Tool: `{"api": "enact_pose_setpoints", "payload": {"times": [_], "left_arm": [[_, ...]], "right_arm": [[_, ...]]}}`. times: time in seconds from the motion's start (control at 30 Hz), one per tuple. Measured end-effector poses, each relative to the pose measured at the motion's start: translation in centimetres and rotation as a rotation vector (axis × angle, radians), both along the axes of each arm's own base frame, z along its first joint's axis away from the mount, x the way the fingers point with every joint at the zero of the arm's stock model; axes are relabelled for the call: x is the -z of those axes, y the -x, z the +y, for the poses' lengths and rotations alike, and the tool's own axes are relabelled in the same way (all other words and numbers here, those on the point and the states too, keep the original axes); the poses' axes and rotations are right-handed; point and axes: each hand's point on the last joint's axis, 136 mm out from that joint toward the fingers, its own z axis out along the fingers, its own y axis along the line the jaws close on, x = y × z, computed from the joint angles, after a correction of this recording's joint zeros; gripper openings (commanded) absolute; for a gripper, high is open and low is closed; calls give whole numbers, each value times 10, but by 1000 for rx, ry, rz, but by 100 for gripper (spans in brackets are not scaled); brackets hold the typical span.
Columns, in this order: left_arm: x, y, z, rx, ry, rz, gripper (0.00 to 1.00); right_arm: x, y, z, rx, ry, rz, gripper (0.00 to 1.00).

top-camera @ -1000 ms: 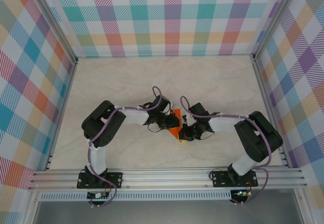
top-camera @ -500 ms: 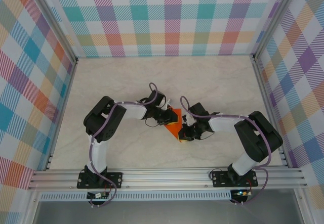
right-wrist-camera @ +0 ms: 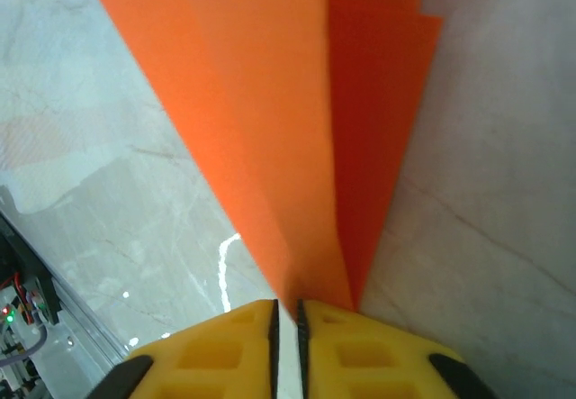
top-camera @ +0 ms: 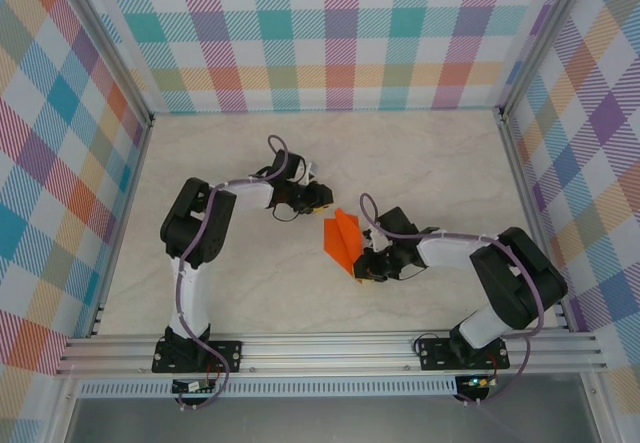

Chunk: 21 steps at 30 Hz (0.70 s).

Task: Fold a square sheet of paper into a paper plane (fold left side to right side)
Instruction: Fourth fold the wing at the center of the table.

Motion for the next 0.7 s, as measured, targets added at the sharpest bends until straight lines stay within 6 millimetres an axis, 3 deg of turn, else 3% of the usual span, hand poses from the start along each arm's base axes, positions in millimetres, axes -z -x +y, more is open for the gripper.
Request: {"api": "enact_pose_setpoints", "payload": {"times": [0.1,0.23,0.33,0.5,0.7], "left_arm": [[-22,12,8,-6,9,-27,43],[-66,35,21,-28,47,-103,49],[-80,55,22,-29,78,-134,50],[-52,87,7,1,63,-71,49],[-19,102,-20,43,48,0,44]], "right_arm": [[-15,-5,-2,11,-8,-62,43],[-50,-22,-7,34,-30,-227,67],[-68,-35,-20,93,-11,-319,78],[-93,-51,-44,212,34,-448,85],[-103,-41,-64,286,38,-508,86]]}}
